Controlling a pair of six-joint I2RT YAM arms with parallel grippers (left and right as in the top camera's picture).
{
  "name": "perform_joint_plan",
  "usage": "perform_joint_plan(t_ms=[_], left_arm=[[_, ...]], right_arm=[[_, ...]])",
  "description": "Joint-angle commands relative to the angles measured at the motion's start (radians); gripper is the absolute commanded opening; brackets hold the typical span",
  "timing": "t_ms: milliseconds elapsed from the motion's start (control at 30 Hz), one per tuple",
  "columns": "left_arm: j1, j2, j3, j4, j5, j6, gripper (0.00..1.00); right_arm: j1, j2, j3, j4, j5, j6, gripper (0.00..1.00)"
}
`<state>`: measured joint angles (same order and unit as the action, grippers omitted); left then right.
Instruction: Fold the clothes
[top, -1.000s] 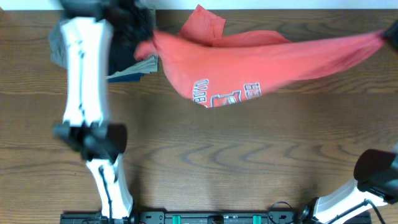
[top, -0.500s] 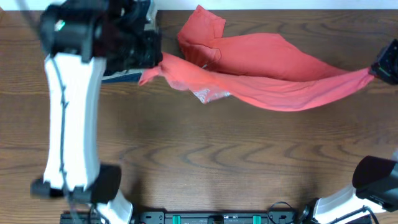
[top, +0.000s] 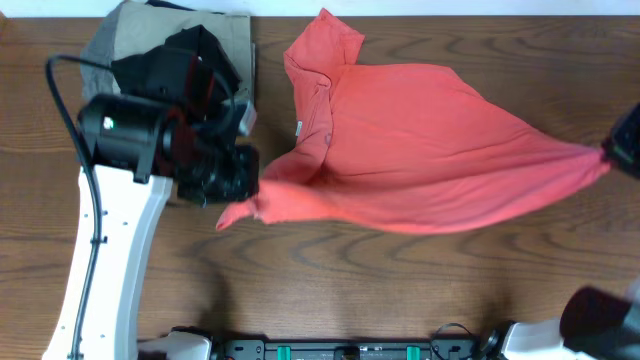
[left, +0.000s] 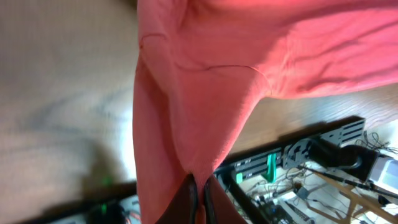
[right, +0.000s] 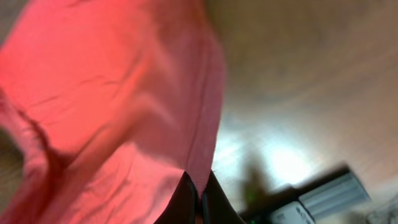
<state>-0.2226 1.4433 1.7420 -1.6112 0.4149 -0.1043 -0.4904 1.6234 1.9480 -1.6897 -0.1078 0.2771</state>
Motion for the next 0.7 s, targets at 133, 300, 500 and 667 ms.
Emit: perform_joint_plan(t_ms=[133, 300, 500, 667], left_arm=[[0.0, -0.211, -0.175, -0.051, -0.094, -0.121, 0.06], [-0.001, -0.29, -0.298, -0.045, -0.082, -0.161, 0.06], [-0.012, -0.327, -0.431, -0.044, -0.038, -0.161, 0.06], [-0.014, -0.327, -0.499, -0.021, -0.038, -0.161, 0.07]], right_arm=[[-0.062, -0.201, -0.26, 0.08, 0.197, 0.145, 0.01], [-0.067, -0.251, -0.397, 0.124, 0.173, 0.146, 0.01], [-0.068, -0.261, -0.431, 0.13, 0.179, 0.164, 0.01], [-0.068, -0.267, -0.431, 0.133, 0.179, 0.161, 0.01]])
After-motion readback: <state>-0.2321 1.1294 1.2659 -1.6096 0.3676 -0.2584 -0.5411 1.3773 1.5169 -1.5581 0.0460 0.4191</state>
